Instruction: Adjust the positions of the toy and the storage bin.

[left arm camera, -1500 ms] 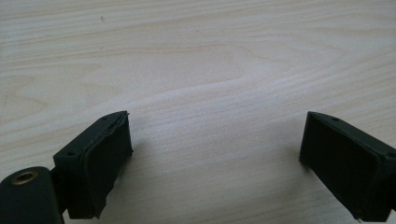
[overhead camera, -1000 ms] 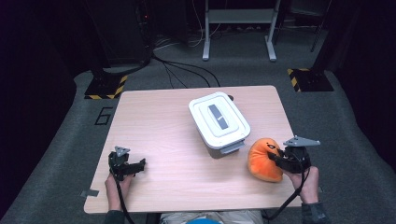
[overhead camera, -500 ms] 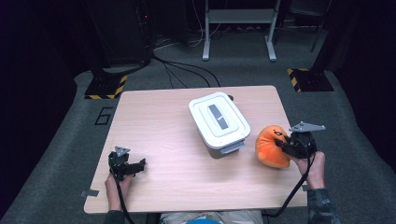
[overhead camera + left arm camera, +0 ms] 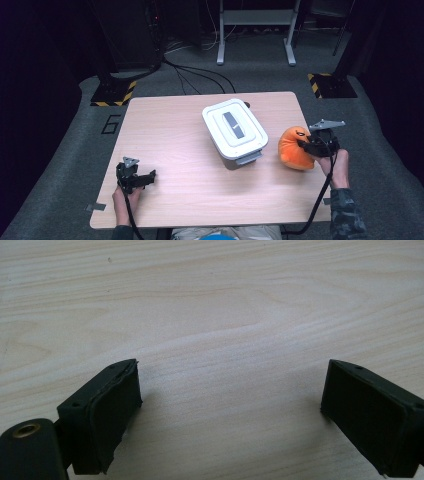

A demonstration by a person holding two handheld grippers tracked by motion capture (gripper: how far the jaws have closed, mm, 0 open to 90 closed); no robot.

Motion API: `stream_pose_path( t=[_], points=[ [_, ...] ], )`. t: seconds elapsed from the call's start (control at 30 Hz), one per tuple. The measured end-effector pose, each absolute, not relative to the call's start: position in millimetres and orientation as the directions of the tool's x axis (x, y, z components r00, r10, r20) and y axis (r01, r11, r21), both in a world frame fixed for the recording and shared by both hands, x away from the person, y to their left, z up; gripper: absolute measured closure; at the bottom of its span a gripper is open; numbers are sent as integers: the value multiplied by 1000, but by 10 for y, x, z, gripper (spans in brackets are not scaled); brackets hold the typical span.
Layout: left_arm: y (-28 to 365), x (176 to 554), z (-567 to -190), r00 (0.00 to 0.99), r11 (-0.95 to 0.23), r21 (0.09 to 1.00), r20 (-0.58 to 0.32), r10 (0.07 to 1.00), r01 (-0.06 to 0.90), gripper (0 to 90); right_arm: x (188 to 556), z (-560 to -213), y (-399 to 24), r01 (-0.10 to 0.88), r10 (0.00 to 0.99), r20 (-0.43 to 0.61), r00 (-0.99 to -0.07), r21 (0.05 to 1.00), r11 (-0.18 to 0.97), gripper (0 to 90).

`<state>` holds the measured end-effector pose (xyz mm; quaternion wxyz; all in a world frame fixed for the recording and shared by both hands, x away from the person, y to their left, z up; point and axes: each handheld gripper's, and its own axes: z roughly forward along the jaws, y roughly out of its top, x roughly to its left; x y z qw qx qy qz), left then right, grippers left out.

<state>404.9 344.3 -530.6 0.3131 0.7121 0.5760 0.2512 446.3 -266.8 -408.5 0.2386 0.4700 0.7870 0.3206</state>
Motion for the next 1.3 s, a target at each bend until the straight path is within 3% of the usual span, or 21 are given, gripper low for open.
stream_pose_path(
  t=[0.7,0.77,0.93,1.17,1.3],
  points=[
    [3443,4049,-5306,210,-140,735,-3,978,663,86,4902,-4256,-2625,655,905,-76,-419,664,359,650],
    [3443,4049,-5306,210,-140,736,-3,978,663,86,4921,-4272,-2648,657,911,-62,-408,673,340,597],
    [3443,4048,-5306,210,-140,735,-3,978,663,87,4911,-4275,-2677,660,926,-38,-377,690,297,328],
    [3443,4048,-5306,210,-140,735,-3,978,663,87,4845,-4255,-2686,646,937,8,-349,726,235,148],
    [3443,4048,-5306,210,-140,735,-3,978,663,87,4783,-4252,-2671,625,934,3,-357,744,236,149]
  ],
)
